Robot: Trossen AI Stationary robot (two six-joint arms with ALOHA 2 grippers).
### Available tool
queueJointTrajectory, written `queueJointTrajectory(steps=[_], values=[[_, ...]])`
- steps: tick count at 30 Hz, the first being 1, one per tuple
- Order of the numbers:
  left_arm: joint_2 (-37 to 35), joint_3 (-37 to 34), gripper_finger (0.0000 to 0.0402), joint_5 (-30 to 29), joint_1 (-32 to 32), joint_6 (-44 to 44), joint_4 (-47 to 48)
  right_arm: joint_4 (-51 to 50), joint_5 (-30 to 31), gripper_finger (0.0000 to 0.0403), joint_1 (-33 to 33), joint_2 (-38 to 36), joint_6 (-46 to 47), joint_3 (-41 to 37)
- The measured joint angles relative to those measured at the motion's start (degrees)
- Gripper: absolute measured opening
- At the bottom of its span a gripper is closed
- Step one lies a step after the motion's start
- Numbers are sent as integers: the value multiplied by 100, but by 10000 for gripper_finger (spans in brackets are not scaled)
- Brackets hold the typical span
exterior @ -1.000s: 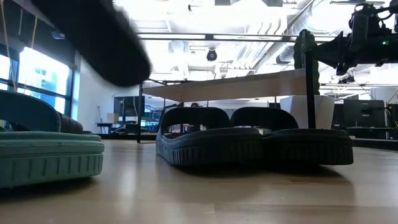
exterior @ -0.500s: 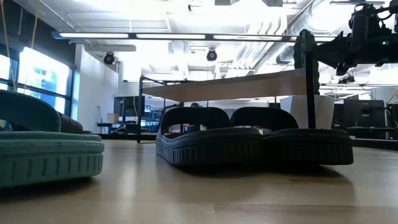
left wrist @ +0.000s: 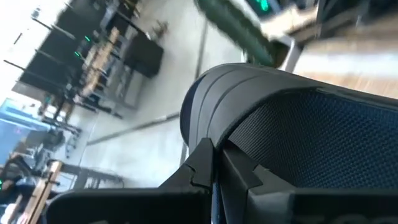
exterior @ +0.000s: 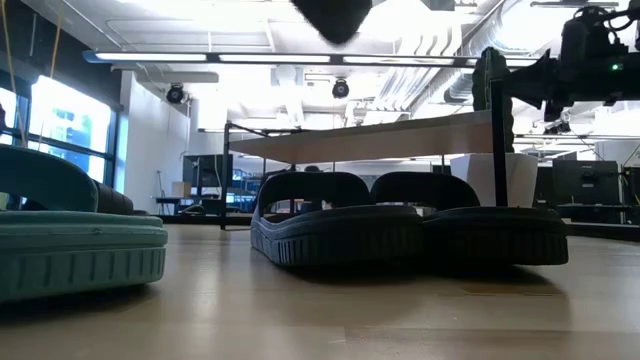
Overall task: Pick and place slides into the shelf
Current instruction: Put the black slide on the shelf
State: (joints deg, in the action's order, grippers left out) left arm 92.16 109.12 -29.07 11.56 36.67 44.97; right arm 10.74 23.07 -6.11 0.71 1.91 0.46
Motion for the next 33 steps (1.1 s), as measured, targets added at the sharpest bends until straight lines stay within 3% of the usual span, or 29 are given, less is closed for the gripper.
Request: queueJointTrajectory(steps=[9, 17, 33], values=[[1270, -2, 0, 589, 355, 1264, -569, -13, 291, 0, 0, 0, 84, 0], [2073, 2, 0, -901, 342, 1291, -956, -11, 348, 0, 0, 13, 70, 1], [2448, 2, 0, -1320, -5, 1215, -902, -121, 430, 0, 1, 39, 66, 1]])
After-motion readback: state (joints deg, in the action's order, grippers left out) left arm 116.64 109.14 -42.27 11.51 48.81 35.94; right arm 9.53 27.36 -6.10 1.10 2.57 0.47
